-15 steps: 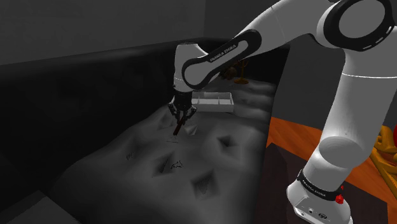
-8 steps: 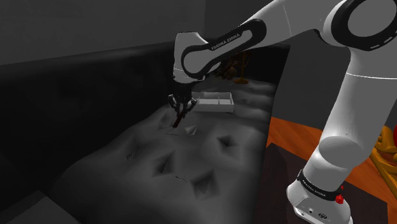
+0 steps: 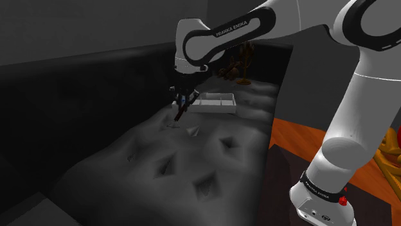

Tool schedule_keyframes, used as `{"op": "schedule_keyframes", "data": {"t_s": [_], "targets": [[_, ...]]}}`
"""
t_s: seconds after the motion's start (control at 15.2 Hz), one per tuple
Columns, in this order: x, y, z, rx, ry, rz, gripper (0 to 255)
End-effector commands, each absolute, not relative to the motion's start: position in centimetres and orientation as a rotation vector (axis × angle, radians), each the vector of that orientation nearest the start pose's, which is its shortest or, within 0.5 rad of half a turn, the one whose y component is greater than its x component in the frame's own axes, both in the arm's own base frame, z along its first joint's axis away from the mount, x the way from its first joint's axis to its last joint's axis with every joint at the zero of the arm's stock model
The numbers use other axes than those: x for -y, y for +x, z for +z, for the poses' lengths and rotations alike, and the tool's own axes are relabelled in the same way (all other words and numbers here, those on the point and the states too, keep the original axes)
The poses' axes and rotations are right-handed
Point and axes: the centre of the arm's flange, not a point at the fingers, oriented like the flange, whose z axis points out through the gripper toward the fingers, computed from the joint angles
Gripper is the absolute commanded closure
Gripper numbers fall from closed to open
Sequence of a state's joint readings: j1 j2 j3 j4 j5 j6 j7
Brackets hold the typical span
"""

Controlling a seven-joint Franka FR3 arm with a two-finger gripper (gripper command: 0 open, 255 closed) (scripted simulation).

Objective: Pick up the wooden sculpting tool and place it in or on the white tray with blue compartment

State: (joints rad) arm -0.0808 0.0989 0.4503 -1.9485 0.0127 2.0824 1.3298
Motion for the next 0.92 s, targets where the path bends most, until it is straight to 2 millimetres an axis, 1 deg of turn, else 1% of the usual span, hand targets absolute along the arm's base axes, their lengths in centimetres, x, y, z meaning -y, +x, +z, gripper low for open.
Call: {"op": "schedule_keyframes", "data": {"t_s": [0.0, 0.13, 0.2, 0.86], "targets": [[-20.5, 54.5, 44.9, -1.431, -2.719, 0.018, 255], [-20.5, 54.5, 45.9, -1.431, -2.719, 0.018, 255], [-20.5, 54.5, 46.1, -1.431, -2.719, 0.018, 255], [-10.1, 62.7, 46.5, -1.431, -2.719, 0.018, 255]]}}
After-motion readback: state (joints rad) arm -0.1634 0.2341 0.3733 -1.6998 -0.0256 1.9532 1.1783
